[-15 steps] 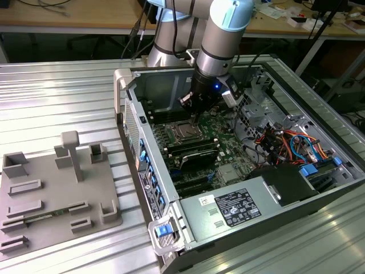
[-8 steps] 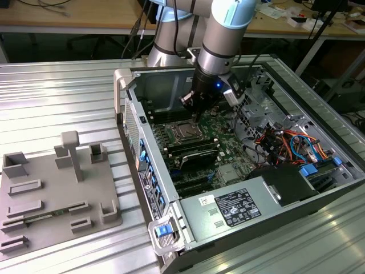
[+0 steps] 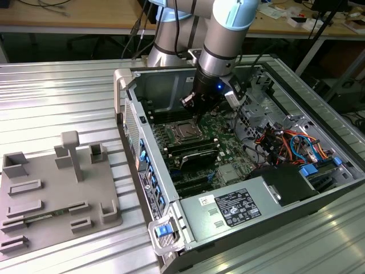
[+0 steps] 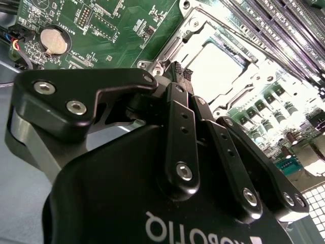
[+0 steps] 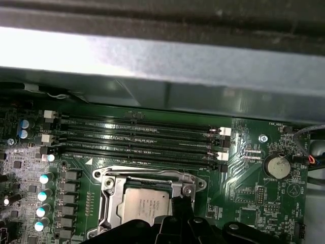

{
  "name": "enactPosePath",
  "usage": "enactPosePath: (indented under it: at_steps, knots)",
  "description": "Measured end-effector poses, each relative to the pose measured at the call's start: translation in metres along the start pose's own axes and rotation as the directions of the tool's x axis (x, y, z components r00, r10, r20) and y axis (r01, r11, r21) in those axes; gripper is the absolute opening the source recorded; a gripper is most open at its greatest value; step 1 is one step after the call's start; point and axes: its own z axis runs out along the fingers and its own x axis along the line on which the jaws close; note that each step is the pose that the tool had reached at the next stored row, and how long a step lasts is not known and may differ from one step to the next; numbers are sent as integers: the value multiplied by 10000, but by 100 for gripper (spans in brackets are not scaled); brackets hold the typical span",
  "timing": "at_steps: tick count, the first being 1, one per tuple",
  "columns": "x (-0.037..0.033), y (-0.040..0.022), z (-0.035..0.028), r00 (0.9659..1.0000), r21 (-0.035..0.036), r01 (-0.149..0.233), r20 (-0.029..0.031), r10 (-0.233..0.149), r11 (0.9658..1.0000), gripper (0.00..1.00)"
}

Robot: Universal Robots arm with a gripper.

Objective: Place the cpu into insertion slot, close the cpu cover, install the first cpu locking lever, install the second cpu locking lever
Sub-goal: 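Install the second cpu locking lever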

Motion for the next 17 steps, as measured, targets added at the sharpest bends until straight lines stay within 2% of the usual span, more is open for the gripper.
enactPosePath:
  at_steps: [10,17]
  knots:
    - [1,-4,-3,10000,4,0,-2,0,10000,11]
    - [0,-13,-90,10000,40,1,-4,-1,10000,11]
